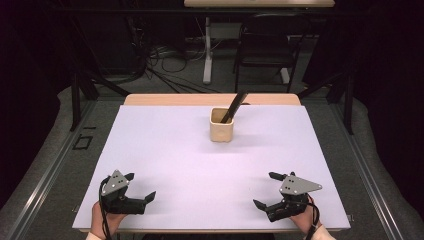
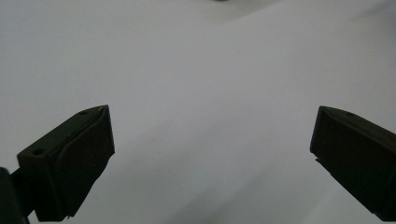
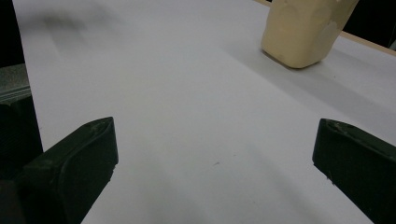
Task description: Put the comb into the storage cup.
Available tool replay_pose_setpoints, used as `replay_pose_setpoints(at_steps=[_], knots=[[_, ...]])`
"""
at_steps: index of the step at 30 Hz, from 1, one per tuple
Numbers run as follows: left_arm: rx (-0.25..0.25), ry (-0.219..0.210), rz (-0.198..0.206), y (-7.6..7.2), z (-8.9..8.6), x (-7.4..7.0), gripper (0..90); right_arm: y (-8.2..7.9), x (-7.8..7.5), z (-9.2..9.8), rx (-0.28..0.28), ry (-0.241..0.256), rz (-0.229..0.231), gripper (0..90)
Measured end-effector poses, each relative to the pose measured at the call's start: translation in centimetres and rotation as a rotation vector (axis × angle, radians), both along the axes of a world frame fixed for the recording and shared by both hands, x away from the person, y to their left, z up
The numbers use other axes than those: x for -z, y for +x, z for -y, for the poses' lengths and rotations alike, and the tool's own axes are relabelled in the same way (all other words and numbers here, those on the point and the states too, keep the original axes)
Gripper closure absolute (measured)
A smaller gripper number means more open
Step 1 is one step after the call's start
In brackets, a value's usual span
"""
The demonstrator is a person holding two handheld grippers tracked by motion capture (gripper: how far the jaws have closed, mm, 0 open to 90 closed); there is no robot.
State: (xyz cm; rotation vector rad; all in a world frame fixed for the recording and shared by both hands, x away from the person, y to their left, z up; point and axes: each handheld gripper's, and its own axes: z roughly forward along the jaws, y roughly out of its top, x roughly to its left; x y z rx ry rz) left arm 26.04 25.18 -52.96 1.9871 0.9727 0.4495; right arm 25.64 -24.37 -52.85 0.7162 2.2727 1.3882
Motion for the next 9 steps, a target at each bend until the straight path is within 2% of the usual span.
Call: replay_pose_setpoints(at_steps=[2, 6, 9], knots=[[0.003, 0.0, -0.005, -0.1, -0.08, 0.15, 0.0, 0.04, 0.02, 0.0, -0.001, -0.001, -0.002, 0.0], [0.004, 0.019, 0.013, -0.16, -0.01, 0.07, 0.0, 0.03, 0.01, -0.03, -0.004, -0.002, 0.0, 0.0], [-0.006, 0.018, 0.002, 0.01, -0.17, 0.3, 0.0, 0.03, 0.03, 0.01, -0.001, -0.002, -0.003, 0.0]])
